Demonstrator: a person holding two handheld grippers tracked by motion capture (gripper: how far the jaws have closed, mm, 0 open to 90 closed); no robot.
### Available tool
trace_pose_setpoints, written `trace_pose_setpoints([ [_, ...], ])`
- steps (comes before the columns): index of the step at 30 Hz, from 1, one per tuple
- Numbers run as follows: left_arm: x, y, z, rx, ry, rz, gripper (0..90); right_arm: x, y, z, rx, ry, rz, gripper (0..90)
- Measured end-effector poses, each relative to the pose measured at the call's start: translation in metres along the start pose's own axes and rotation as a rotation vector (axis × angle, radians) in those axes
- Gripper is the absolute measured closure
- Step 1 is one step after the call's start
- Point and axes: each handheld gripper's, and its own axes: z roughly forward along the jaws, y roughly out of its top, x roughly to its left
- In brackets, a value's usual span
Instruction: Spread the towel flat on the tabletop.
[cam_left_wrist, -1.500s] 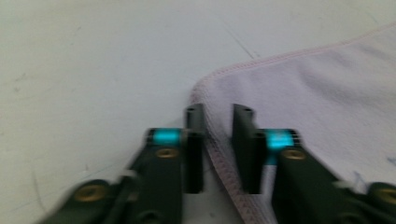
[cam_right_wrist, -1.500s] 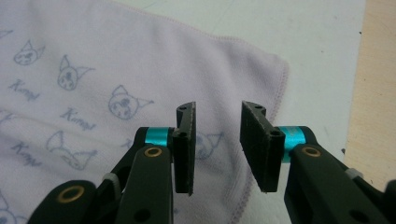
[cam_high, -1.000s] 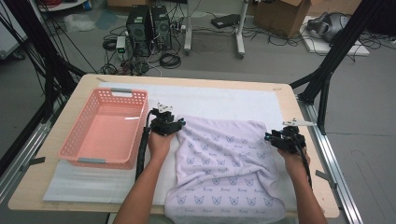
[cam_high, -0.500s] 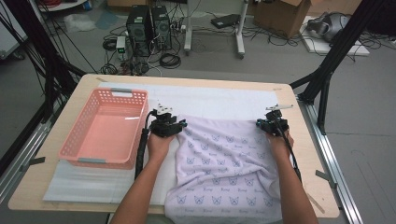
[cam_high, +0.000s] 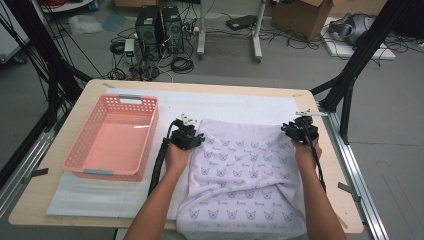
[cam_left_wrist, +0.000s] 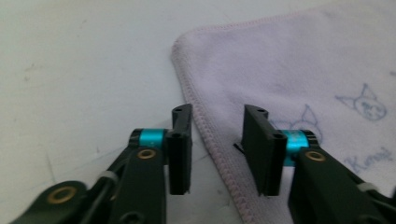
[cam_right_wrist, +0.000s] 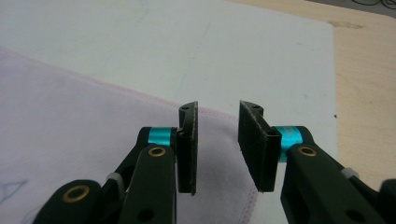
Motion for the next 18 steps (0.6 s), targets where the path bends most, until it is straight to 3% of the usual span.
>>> trace_pose_setpoints([
  [1,-0.002,0.000,0.001,-0.004,-0.006,0.006,78.6,0.001,0.000,-0.002,-0.001,0.009,-0.001,67.1],
  [2,-0.003,0.002,0.001,0.000,0.016,-0.005,85.9,0.002,-0.001,-0.004,0.000,0.021,-0.004,65.9],
  [4,0.000,0.004,0.001,-0.009,0.116,-0.022,87.3,0.004,-0.001,-0.009,0.001,0.038,-0.012,65.5],
  [6,0.016,0.003,-0.001,-0.051,0.174,-0.104,87.4,0.007,-0.001,-0.014,0.013,0.072,-0.009,63.3],
  [7,0.021,0.003,-0.002,-0.063,0.178,-0.130,87.4,0.010,-0.002,-0.019,0.007,0.089,-0.016,63.2],
  [9,0.030,0.000,-0.003,-0.073,0.163,-0.183,86.9,0.015,-0.002,-0.027,-0.011,0.130,-0.031,62.4],
  [10,0.030,0.000,-0.004,-0.082,0.162,-0.189,83.8,0.019,-0.003,-0.033,-0.013,0.140,-0.058,61.2],
  [12,0.029,0.001,-0.007,-0.090,0.129,-0.186,66.6,0.021,-0.004,-0.039,-0.008,0.169,-0.056,59.3],
  [13,0.027,0.002,-0.009,-0.096,0.094,-0.171,64.1,0.020,-0.006,-0.041,-0.006,0.181,-0.050,58.0],
  [14,0.023,0.002,-0.013,-0.097,0.083,-0.128,61.3,0.020,-0.008,-0.044,-0.002,0.193,-0.043,57.6],
  [15,0.021,0.002,-0.015,-0.109,0.076,-0.119,55.8,0.019,-0.012,-0.045,0.013,0.227,-0.026,56.8],
  [18,0.016,-0.001,-0.022,-0.113,0.009,-0.130,54.1,0.020,-0.022,-0.044,0.058,0.217,-0.053,56.7],
])
